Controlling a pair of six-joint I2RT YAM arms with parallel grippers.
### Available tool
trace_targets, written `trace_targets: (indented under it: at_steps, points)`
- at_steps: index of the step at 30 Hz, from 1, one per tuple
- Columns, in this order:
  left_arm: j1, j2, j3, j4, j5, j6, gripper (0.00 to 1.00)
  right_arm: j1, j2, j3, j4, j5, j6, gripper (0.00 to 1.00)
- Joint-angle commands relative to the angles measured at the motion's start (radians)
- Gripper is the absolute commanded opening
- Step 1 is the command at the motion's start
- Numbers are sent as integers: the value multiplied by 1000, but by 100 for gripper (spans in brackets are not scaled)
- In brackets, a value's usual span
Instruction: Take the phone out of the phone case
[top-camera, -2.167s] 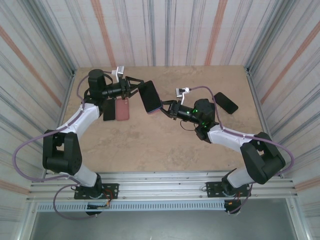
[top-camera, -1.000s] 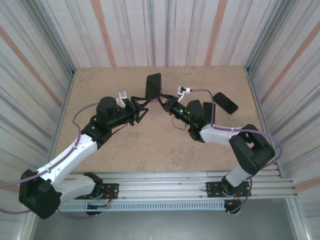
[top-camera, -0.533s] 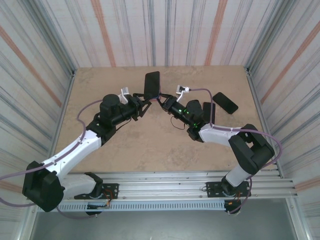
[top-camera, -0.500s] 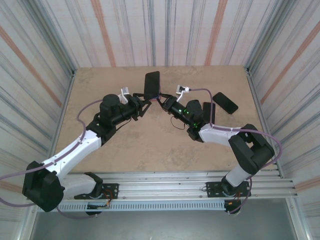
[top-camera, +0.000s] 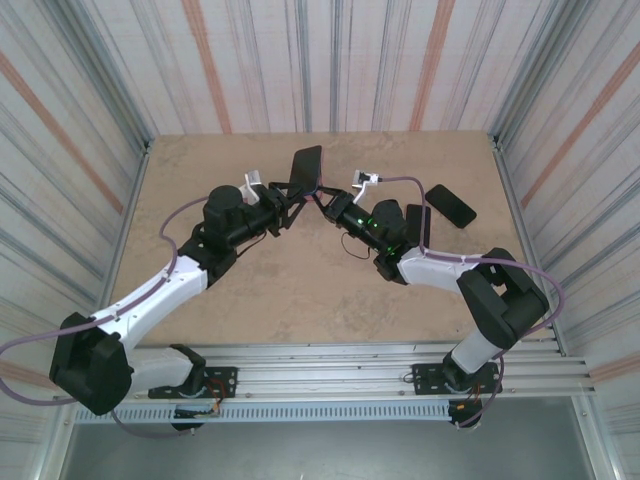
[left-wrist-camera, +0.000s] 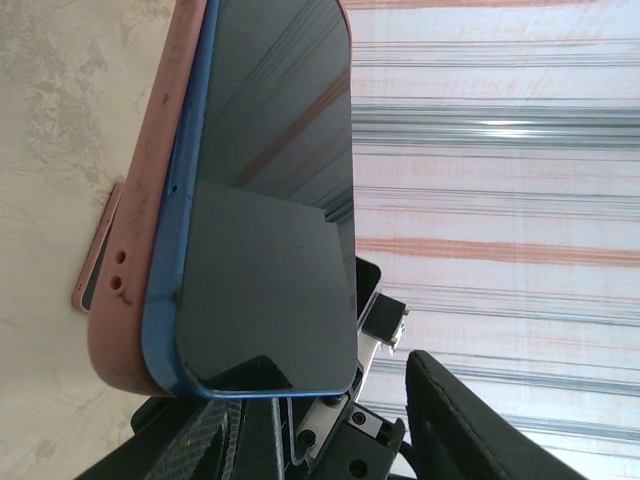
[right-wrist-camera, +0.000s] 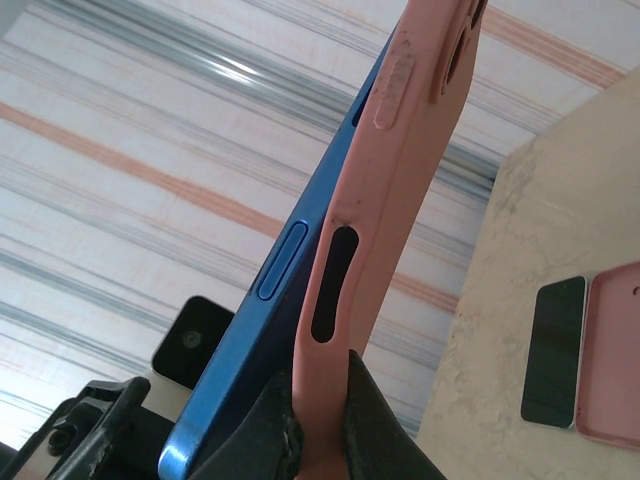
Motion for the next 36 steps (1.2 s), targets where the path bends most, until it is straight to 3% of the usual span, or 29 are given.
trace_targets:
  at_steps: [1, 6, 9, 13, 20, 26, 30, 36]
  points:
    - [-1, 9, 28, 14, -77, -7, 48, 16, 0, 28, 145, -18, -37, 3]
    - [-17, -30, 34, -60, -244, 6, 44, 22, -2, 22, 169, -15, -102, 3]
    - [-20, -26, 33, -41, -282, -11, 41, 27, 0, 12, 195, -3, -116, 3]
    - [-25, 18, 43, 43, -275, -45, 39, 36, 22, 10, 245, 12, -117, 3]
    - [-36, 61, 100, 99, -250, -51, 25, 45, 48, 19, 252, 30, -106, 3]
    - [-37, 50, 116, 103, -246, -40, 6, 45, 43, 20, 170, 62, -109, 4]
    - [-37, 50, 134, 105, -235, -30, 0, 45, 32, 13, 97, 102, -121, 4]
    - [-37, 36, 157, 84, -213, -2, 0, 37, -17, -7, -101, 188, -156, 4]
